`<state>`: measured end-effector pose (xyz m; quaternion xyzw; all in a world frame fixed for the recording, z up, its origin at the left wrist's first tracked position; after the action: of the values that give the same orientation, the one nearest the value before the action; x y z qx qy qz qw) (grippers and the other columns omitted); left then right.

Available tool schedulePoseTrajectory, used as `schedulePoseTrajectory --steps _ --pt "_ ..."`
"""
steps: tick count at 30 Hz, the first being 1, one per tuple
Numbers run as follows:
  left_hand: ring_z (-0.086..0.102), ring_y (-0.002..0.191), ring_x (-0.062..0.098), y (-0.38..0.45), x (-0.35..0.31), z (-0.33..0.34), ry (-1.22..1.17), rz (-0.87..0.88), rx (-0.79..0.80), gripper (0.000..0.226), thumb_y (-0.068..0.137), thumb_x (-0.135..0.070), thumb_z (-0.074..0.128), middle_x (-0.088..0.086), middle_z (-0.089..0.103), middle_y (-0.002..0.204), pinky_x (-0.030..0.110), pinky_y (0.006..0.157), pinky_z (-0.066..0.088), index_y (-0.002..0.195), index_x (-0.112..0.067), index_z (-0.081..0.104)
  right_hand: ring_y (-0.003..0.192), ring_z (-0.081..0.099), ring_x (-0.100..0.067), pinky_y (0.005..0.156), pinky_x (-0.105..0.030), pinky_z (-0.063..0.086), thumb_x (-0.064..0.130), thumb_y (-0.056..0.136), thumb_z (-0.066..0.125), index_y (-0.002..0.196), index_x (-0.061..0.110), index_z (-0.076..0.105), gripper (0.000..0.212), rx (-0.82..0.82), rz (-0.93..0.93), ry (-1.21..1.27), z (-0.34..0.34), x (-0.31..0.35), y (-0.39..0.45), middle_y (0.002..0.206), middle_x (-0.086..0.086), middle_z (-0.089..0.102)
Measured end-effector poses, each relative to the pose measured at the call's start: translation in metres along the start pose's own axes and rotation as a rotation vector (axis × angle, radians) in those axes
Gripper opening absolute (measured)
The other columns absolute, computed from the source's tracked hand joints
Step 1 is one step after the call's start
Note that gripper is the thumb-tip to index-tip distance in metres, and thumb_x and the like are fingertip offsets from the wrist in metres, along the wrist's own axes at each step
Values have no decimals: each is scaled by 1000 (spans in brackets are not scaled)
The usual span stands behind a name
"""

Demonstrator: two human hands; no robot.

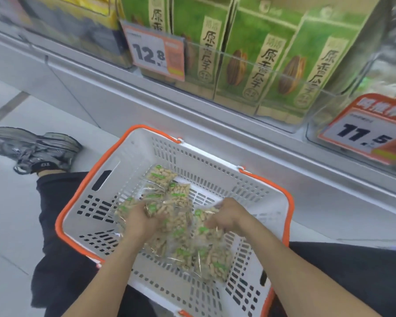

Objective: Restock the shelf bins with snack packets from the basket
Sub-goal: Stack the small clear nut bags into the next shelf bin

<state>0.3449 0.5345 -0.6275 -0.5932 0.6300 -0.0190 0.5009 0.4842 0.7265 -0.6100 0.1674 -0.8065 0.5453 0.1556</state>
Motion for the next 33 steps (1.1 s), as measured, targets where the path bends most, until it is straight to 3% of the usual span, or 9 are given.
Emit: schedulePoseTrajectory --steps 4,7,10,13,16,20,23,25,33 --pt "59 104 28 -41 -30 5 -300 12 113 56 84 -27 77 9 55 117 39 82 50 130 -23 45 77 64 -18 71 -37 60 6 68 87 115 11 60 54 -43 -158 -74 -47 48 -54 98 -5 63" --pt "56 97 24 -75 -60 11 -363 87 188 71 77 -37 81 5 54 102 45 91 50 134 -13 46 85 62 -15 74 -37 59 15 66 91 112 22 60 56 -72 -281 -185 -76 75 -94 105 1 59" --pt "54 121 39 -101 -88 19 -496 141 235 95 66 -31 85 28 53 131 44 107 39 146 -7 39 99 60 -15 79 -32 53 34 62 94 120 30 61 67 -144 -372 -406 -103 82 -128 117 7 59" --pt "59 88 11 -118 -112 23 -523 221 239 49 65 -41 82 -1 62 95 27 84 44 104 -32 55 98 64 -15 87 -38 55 38 60 95 112 34 68 59 -145 -441 -368 -123 66 -148 115 7 65" --pt "62 79 -2 -125 -120 29 -493 278 265 59 82 -49 69 -6 71 81 33 98 46 131 -27 45 93 66 -14 84 -40 59 36 57 96 102 36 71 52 -116 -468 -211 -139 48 -151 111 2 68" --pt "56 90 -5 -142 -140 26 -614 260 312 25 92 -44 56 -27 64 87 34 101 40 115 -33 57 98 68 -17 92 -45 56 37 55 97 102 33 73 53 -134 -557 -88 -151 45 -143 108 2 72" --pt "60 100 -3 -146 -150 29 -627 286 382 59 81 -53 65 -24 65 104 23 86 48 132 -28 50 99 69 -9 92 -40 56 26 61 95 105 26 74 49 -96 -644 -68 -155 43 -144 105 7 74" --pt "65 101 -6 -154 -159 32 -498 402 428 52 78 -48 74 -26 71 103 12 78 50 122 -34 51 95 70 -8 86 -36 59 21 62 95 105 24 74 47 -89 -695 -67 -157 41 -146 100 7 75" --pt "72 97 15 -180 -206 36 -237 661 361 65 67 -12 91 -4 73 105 41 86 59 116 -18 50 109 55 -3 82 -34 57 54 55 88 104 45 65 55 -290 -847 -129 -176 36 -195 108 22 50"
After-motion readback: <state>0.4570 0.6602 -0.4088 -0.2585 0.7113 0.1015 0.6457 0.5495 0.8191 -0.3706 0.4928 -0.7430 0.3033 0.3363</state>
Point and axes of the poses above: each hand's wrist, its own y-axis towards the middle knuckle, its own z-axis out of the palm, x = y × z, the point moved 4 cm from there along y, towards the middle knuckle
